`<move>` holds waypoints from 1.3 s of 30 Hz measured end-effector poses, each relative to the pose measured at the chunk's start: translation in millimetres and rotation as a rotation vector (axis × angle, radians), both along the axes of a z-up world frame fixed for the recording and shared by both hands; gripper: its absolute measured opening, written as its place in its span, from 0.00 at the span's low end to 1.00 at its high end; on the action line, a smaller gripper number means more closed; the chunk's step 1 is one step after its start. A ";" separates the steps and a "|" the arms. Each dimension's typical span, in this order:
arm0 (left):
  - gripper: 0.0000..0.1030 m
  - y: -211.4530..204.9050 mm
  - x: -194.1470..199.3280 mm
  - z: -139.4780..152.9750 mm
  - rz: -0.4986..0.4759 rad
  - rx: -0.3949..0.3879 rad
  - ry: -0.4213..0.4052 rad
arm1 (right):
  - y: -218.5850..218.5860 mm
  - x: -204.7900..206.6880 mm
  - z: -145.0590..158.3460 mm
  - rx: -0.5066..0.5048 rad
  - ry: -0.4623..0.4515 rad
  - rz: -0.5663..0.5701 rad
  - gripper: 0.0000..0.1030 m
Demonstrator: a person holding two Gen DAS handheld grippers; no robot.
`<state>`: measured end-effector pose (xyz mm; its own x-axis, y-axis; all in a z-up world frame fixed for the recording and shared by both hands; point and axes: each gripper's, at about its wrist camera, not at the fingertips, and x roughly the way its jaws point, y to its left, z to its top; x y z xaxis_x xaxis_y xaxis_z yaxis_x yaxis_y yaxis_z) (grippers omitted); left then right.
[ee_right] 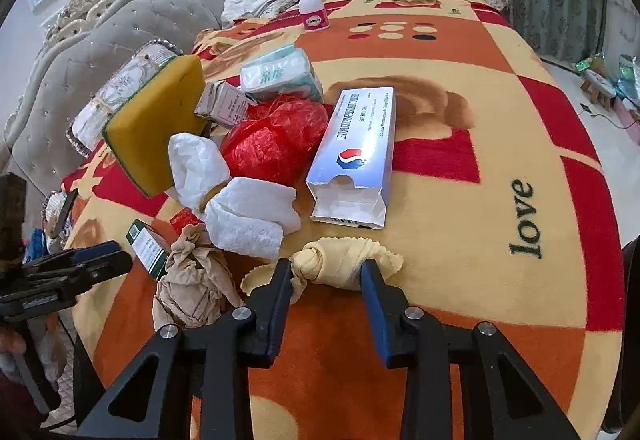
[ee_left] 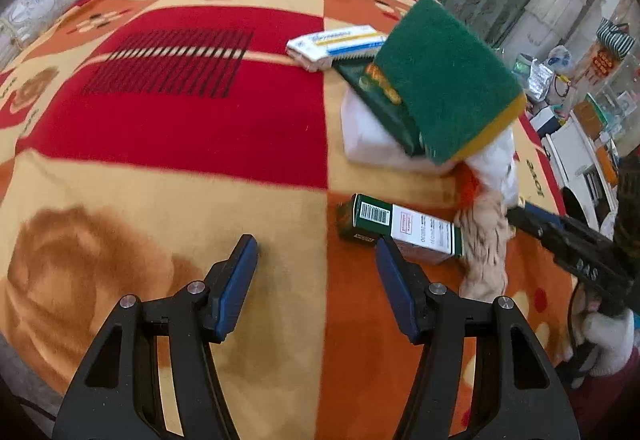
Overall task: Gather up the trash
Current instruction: 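Grasp the green medicine box with the left tool while the right tool approaches the crumpled tissue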
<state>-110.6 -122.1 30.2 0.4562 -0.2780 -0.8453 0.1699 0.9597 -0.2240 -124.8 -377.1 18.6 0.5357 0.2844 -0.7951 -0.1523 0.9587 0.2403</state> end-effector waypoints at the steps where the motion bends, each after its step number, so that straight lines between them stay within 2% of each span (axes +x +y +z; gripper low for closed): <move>1: 0.58 -2.9 5.1 0.1 -0.002 -0.008 -0.007 | -0.5 -0.3 1.1 -0.002 -0.002 0.005 0.32; 5: 0.58 -8.9 21.0 -0.5 0.000 -0.068 0.000 | -1.7 -1.5 5.1 -0.001 -0.011 0.012 0.31; 12: 0.59 9.1 10.5 18.2 0.055 -0.153 -0.013 | -8.0 -5.4 7.8 0.026 -0.010 0.014 0.31; 18: 0.59 -14.8 15.2 12.4 0.035 -0.108 -0.012 | -5.5 -5.5 7.1 0.038 -0.011 0.024 0.31; 22: 0.59 -25.4 23.0 10.8 0.023 -0.087 -0.048 | -8.5 -9.6 7.1 0.039 -0.006 0.024 0.31; 27: 0.59 -35.5 37.1 1.9 -0.018 -0.066 -0.023 | -11.6 -10.3 5.4 0.046 0.005 0.025 0.31; 30: 0.59 -39.7 28.1 0.5 -0.078 -0.121 -0.005 | -12.1 -9.6 5.0 0.045 0.012 0.016 0.35; 34: 0.59 -54.6 4.8 3.5 -0.219 -0.092 -0.006 | -14.8 -9.5 5.9 0.037 0.011 0.016 0.40; 39: 0.59 -44.8 4.2 9.1 -0.196 -0.074 -0.028 | -21.5 -12.1 7.8 0.024 0.012 0.010 0.42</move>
<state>-106.4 -166.9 39.3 0.4100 -0.4244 -0.8073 0.3587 0.8888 -0.2851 -136.9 -398.7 26.4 0.5229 0.3089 -0.7945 -0.1591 0.9510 0.2650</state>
